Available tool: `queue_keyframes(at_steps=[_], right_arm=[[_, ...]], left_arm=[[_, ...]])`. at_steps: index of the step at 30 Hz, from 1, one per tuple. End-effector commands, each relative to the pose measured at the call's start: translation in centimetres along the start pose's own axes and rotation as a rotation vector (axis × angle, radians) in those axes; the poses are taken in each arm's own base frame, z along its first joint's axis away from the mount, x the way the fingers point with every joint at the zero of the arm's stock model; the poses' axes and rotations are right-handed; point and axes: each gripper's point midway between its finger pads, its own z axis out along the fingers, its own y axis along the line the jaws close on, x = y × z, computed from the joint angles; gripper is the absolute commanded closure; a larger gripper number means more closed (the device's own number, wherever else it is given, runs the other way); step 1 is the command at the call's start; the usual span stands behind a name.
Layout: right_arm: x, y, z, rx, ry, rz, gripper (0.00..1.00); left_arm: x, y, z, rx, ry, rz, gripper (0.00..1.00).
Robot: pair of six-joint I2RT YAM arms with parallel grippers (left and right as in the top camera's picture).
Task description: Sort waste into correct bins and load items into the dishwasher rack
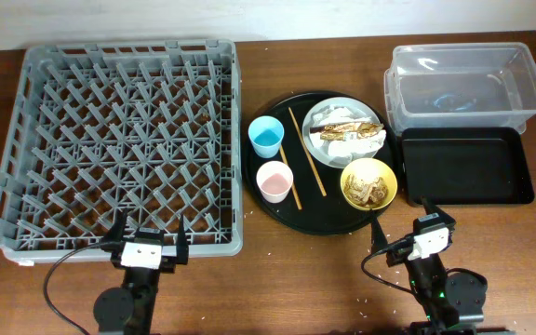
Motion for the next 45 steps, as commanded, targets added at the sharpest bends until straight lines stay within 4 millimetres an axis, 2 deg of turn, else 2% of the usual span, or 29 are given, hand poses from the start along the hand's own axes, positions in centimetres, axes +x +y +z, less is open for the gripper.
queue_keyframes(at_steps=[1, 34, 36, 42, 45], right_arm=[[0.2, 0.0, 0.0, -0.001, 0.001, -0.003, 0.02], [-0.1, -0.1, 0.0, 0.004, -0.011, -0.006, 0.01], [-2.7, -0.4, -0.2, 0.017, -0.118, -0.032, 0.02], [-6.6, -0.5, -1.0, 0.023, -0.245, -0.066, 0.01], [-10.6, -0.6, -2.3, 0.032, -0.322, -0.084, 0.01]], left_arm=[[0.1, -0.2, 0.0, 0.011, -0.001, 0.013, 0.00], [0.1, -0.2, 0.0, 0.011, -0.001, 0.012, 0.00], [0.1, -0.2, 0.0, 0.011, -0.001, 0.012, 0.00], [0.1, -0.2, 0.0, 0.011, -0.001, 0.012, 0.00], [0.1, -0.2, 0.0, 0.011, -0.001, 0.012, 0.00]])
